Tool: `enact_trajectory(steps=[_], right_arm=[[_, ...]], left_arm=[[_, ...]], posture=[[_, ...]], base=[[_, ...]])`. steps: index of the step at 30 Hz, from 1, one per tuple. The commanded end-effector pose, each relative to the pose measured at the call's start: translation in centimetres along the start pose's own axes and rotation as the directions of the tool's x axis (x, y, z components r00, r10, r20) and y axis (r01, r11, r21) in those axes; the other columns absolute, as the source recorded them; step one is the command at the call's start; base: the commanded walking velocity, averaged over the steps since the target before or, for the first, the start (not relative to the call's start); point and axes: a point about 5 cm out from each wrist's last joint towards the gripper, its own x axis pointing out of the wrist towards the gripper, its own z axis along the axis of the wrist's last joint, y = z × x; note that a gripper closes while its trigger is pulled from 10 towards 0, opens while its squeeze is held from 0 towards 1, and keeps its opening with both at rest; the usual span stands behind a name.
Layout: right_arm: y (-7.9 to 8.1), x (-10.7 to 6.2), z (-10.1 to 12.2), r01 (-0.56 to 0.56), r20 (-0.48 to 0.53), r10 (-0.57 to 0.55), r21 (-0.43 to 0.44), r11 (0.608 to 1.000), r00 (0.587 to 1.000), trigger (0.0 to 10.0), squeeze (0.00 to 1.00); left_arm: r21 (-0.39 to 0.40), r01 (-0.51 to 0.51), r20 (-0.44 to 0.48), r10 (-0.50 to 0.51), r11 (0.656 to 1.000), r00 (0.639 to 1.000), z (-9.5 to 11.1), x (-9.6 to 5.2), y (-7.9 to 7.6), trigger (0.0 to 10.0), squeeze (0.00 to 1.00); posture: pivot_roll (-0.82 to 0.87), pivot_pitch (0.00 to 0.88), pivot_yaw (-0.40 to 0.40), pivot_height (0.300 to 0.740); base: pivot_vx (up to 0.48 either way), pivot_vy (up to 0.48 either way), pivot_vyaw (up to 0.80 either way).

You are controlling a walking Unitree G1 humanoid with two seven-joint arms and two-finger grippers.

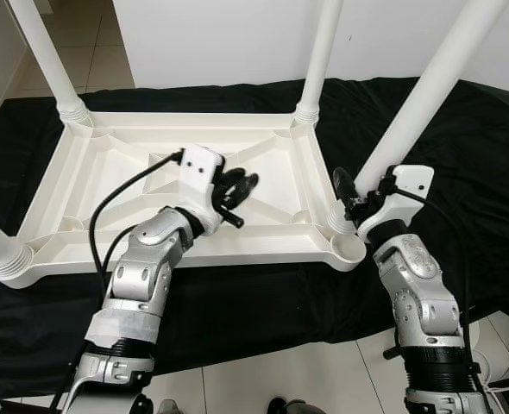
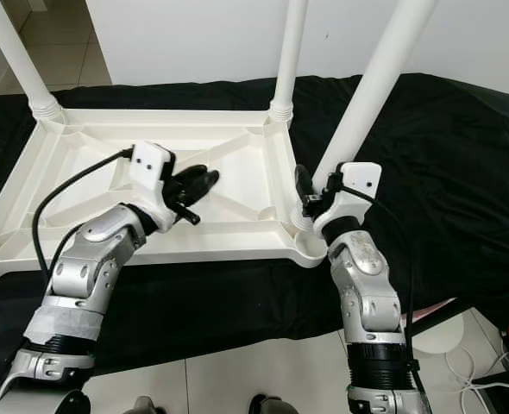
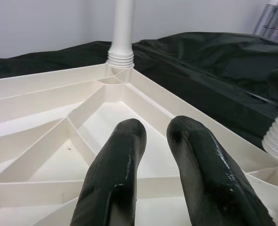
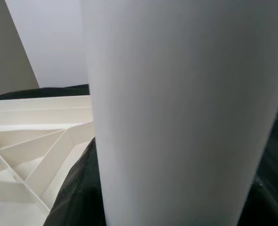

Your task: Building children table

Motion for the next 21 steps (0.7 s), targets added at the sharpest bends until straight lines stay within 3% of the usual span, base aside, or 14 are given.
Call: enact_trajectory(steps=[1,3,5,9,21], right_arm=[[0.1,-0.2,-0.1,-0.007,0.015,0.008,-0.02,1.0,1.0,10.0,0.0],[0.1,-0.1,-0.3,0.023,0.022,-0.021,-0.069,0.997,1.0,10.0,0.0],[0.1,-0.1,-0.3,0.023,0.022,-0.021,-0.069,0.997,1.0,10.0,0.0],[0.8,0.1,-0.8,0.063,0.039,-0.06,-0.074,0.995,0.997,10.0,0.0],[1.9,1.0,-0.9,0.037,0.07,-0.029,-0.119,0.992,0.997,10.0,0.0]], left_arm=[[-0.024,-0.015,0.005,0.015,1.0,1.0,-0.2,-0.1,0.0,10.0,0.0],[-0.067,-0.09,0.039,0.092,0.994,0.995,0.0,-0.1,0.7,10.0,0.0],[-0.067,-0.09,0.039,0.092,0.994,0.995,0.0,-0.1,0.7,10.0,0.0],[-0.148,-0.189,0.073,0.201,0.971,0.977,0.3,-0.2,0.9,10.0,0.0],[-0.042,-0.222,0.095,0.225,0.974,0.97,0.4,0.4,0.9,10.0,0.0]], posture=[[0.04,0.091,-0.041,0.74],[0.04,0.088,-0.038,0.74],[0.04,0.088,-0.038,0.74],[0.03,0.071,-0.004,0.74],[0.0,0.033,0.042,0.74]], base=[[0.0,0.0,0.0],[0.0,0.0,0.0],[0.0,0.0,0.0],[0.0,0.0,0.0],[0.0,0.0,0.0]])
